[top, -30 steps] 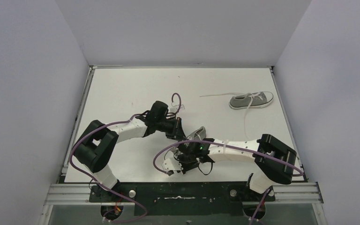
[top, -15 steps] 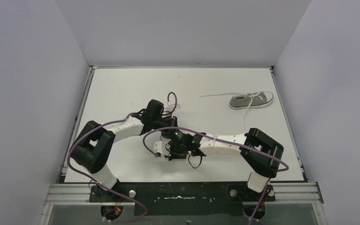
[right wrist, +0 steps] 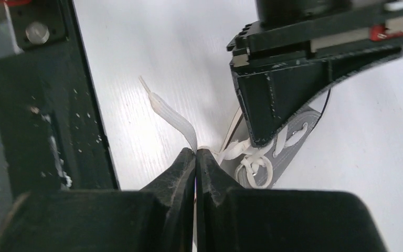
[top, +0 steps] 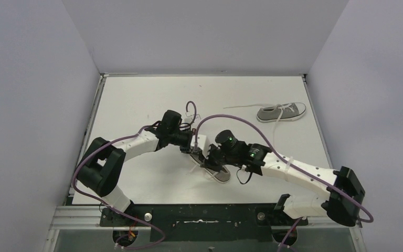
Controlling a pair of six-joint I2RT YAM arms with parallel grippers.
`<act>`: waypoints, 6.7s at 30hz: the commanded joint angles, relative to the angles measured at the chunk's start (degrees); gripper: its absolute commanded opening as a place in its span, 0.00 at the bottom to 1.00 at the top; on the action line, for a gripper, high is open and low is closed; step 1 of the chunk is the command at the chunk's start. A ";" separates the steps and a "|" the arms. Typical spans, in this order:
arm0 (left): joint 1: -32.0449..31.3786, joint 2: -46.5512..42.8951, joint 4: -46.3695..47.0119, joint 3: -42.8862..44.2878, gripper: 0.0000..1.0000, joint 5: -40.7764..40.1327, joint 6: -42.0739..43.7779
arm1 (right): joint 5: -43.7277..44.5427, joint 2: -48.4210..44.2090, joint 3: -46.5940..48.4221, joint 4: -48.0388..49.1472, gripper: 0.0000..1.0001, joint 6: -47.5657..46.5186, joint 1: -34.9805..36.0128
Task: Tie the shoes
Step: Wrap the shoelace around the shoelace.
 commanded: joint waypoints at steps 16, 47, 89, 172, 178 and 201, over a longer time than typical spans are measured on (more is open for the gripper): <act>0.09 -0.48 9.63 -0.27 0.00 1.00 -5.89 | -7.45 3.42 -5.46 -2.93 0.00 45.92 -25.51; -1.59 -3.52 19.44 -9.45 0.00 -3.91 -12.08 | -11.99 7.71 -7.40 8.65 0.00 55.21 -30.20; -3.79 -8.77 18.58 -12.61 0.43 -7.19 -9.83 | -9.86 4.77 -4.89 5.16 0.00 50.38 -31.40; -7.52 -2.73 18.16 -7.99 0.05 -13.11 -11.46 | -25.73 28.29 11.91 -10.91 0.20 31.49 -25.28; -7.57 -2.21 18.52 -7.61 0.05 -13.22 -12.12 | -26.28 26.50 12.42 -11.86 0.05 32.57 -25.36; -6.48 2.12 29.22 -8.94 0.05 -9.83 -17.90 | -28.71 23.90 5.54 4.64 0.26 48.28 -19.57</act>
